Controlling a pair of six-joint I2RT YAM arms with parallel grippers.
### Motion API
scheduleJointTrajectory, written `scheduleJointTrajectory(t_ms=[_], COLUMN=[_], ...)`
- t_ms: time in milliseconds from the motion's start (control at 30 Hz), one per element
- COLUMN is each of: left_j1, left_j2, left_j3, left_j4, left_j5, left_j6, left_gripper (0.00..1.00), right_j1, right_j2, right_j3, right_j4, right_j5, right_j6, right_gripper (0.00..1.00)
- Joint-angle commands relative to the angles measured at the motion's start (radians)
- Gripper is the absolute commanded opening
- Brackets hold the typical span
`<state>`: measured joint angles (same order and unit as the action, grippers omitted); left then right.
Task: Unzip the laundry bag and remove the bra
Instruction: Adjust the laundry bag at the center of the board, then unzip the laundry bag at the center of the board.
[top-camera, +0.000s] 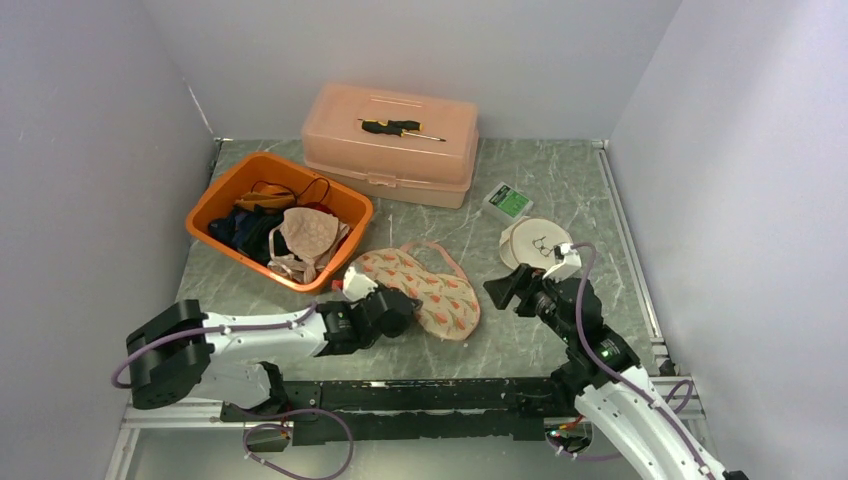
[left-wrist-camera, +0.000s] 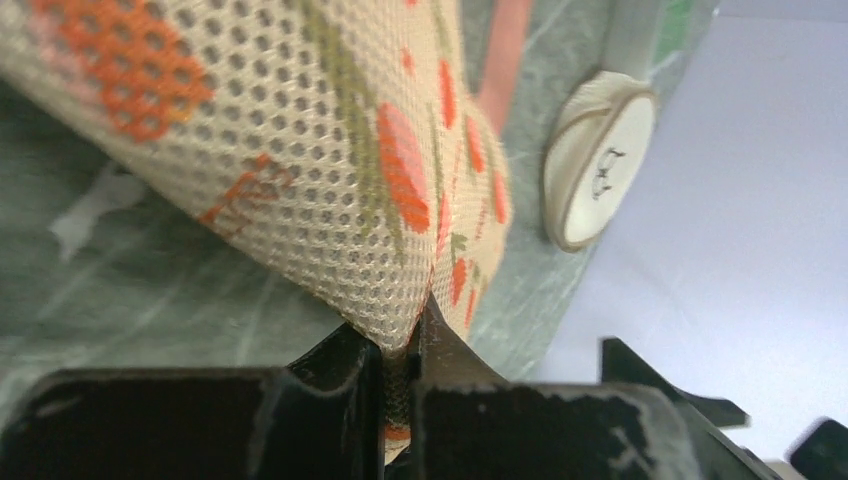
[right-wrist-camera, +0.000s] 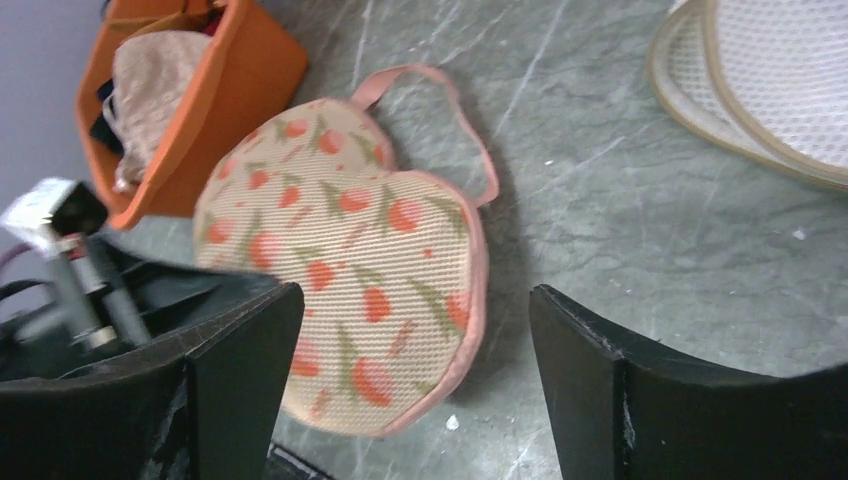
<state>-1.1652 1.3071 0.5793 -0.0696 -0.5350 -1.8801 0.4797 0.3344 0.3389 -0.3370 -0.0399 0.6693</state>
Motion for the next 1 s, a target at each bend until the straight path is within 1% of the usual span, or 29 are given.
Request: scheduleJointTrajectory(t_ms=[0, 67, 100, 167, 300, 367, 433, 467, 533, 567, 633, 667, 767, 867, 900, 967], left_j1=[0.041, 0.097, 0.121, 0.163, 0.233, 0.283, 0.318, 0.328, 0.337, 0.341, 0.358, 0.370, 0.410, 0.422, 0.421, 0.422], left_j2=[-0.051, -0.045, -0.041, -0.042, -0.057, -0.039, -0.006, 0.015, 0.062, 0.081, 0.115, 0.130, 0.179, 0.227, 0.243, 0.272], left_j3=[0.156, 0.200, 0.216, 0.226, 0.187, 0.179, 0.203, 0.220, 0.265, 0.283, 0.303, 0.308, 0.364, 0.441, 0.460, 0.483], left_j4=[-0.200, -0.253, -0.267, -0.284, -0.207, -0.176, -0.176, -0.187, -0.228, -0.246, -0.257, -0.255, -0.299, -0.372, -0.381, -0.392], left_j5=[-0.020, 0.067, 0.107, 0.184, 0.267, 0.350, 0.422, 0.448, 0.488, 0.509, 0.554, 0.582, 0.649, 0.662, 0.671, 0.686], left_j6=[0.064, 0.072, 0.074, 0.064, 0.026, 0.024, 0.054, 0.078, 0.119, 0.137, 0.162, 0.175, 0.230, 0.322, 0.351, 0.402], left_gripper=[0.03, 0.03, 0.03, 0.03, 0.03, 0.03, 0.03, 0.03, 0.03, 0.03, 0.03, 0.03, 0.03, 0.03, 0.07, 0.18], right_j1=[0.003, 0.002, 0.003, 0.004, 0.003, 0.006, 0.018, 0.024, 0.026, 0.026, 0.030, 0.039, 0.078, 0.095, 0.096, 0.097], right_j2=[0.069, 0.084, 0.094, 0.094, 0.059, 0.071, 0.090, 0.094, 0.093, 0.090, 0.093, 0.100, 0.159, 0.243, 0.262, 0.276], right_j3=[0.026, 0.033, 0.044, 0.044, 0.008, 0.001, -0.003, -0.011, -0.032, -0.043, -0.060, -0.063, -0.051, -0.056, -0.071, -0.104], right_j4=[0.081, 0.134, 0.152, 0.210, 0.317, 0.331, 0.299, 0.286, 0.284, 0.300, 0.331, 0.334, 0.322, 0.358, 0.386, 0.435], right_j5=[0.126, 0.059, -0.007, -0.083, -0.247, -0.317, -0.286, -0.251, -0.206, -0.195, -0.203, -0.205, -0.150, -0.121, -0.118, -0.106], right_j6=[0.030, -0.012, -0.036, -0.057, -0.099, -0.118, -0.118, -0.112, -0.087, -0.074, -0.067, -0.076, -0.093, -0.025, 0.000, 0.046], right_gripper=[0.89, 0.89, 0.89, 0.88, 0.81, 0.77, 0.76, 0.78, 0.83, 0.88, 0.95, 0.97, 0.98, 0.98, 0.98, 0.98])
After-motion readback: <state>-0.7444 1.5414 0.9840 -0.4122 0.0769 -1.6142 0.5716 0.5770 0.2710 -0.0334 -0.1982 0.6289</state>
